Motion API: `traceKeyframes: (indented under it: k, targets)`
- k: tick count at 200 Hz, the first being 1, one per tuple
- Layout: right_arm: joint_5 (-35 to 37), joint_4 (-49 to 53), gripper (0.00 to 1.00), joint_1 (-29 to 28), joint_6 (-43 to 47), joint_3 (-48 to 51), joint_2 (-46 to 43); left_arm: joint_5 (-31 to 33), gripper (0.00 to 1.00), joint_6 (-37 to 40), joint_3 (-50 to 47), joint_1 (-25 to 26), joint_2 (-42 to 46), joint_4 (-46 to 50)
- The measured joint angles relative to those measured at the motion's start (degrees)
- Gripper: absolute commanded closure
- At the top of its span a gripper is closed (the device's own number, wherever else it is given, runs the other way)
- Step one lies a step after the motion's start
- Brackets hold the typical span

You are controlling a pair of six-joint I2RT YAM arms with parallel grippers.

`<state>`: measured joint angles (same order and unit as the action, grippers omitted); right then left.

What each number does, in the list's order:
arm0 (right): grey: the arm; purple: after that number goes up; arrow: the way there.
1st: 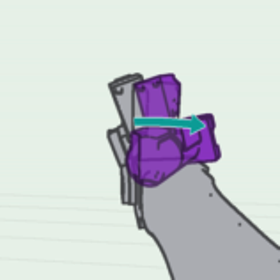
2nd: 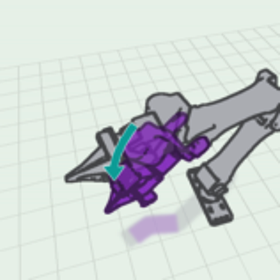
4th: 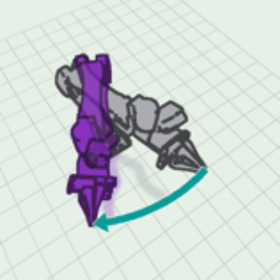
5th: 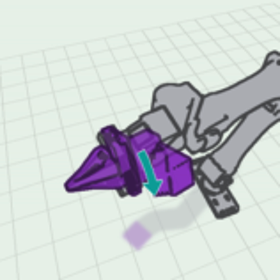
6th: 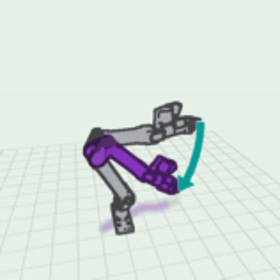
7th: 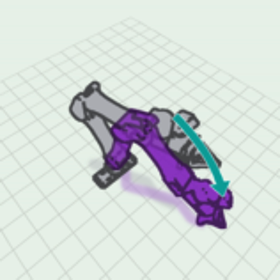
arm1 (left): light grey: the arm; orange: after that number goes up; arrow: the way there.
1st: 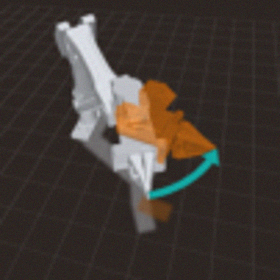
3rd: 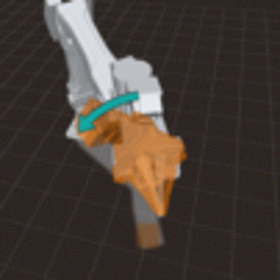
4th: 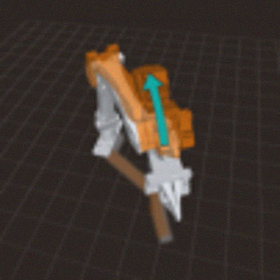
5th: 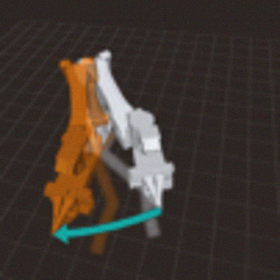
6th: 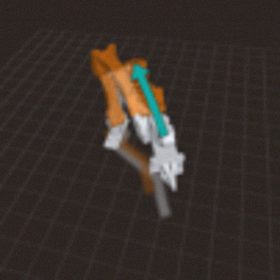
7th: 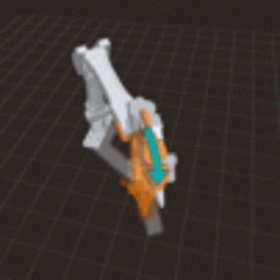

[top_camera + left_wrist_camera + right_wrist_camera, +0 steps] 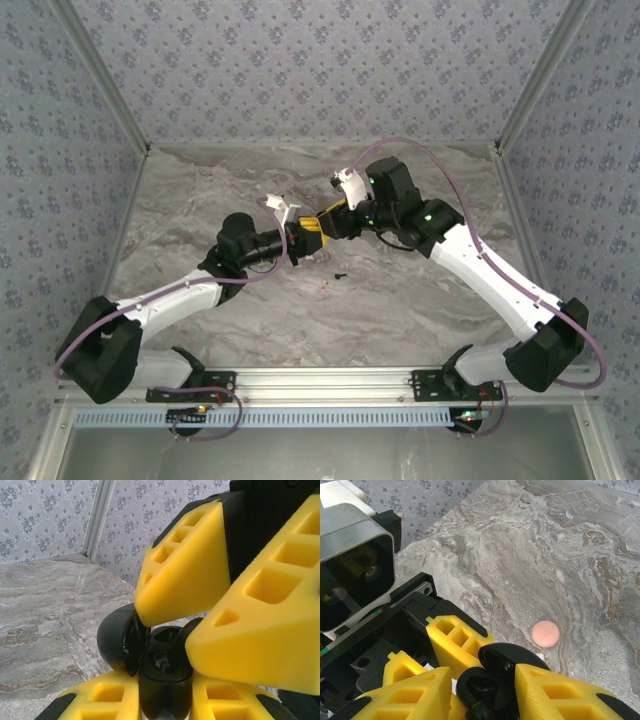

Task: Insert wireless bluetooth earbuds into charging case

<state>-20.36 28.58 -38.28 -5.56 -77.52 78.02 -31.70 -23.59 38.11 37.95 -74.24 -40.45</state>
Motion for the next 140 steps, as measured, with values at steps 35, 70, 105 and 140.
traceKeyframes:
  k: [35, 70, 105, 140]
  targets:
    - [0.02, 0.09, 0.58, 0.11, -0.61, -0.33, 0.15, 0.02, 0.79, 0.17, 0.0, 0.0, 0.0, 0.22]
    - [0.33, 0.15, 0.54, 0.33, -1.29, -1.46, 0.17, 0.02, 0.79, 0.42, 0.04, 0.04, 0.0, 1.01]
    - [1.92, 0.46, 0.54, 0.74, -2.01, -2.29, 0.09, 0.15, 0.79, 1.09, 0.39, 0.04, 0.0, 2.38]
    - [3.87, 1.99, 0.63, 1.95, -3.02, -2.12, -1.36, 1.14, 0.79, 1.97, 0.46, 0.04, 0.0, 3.54]
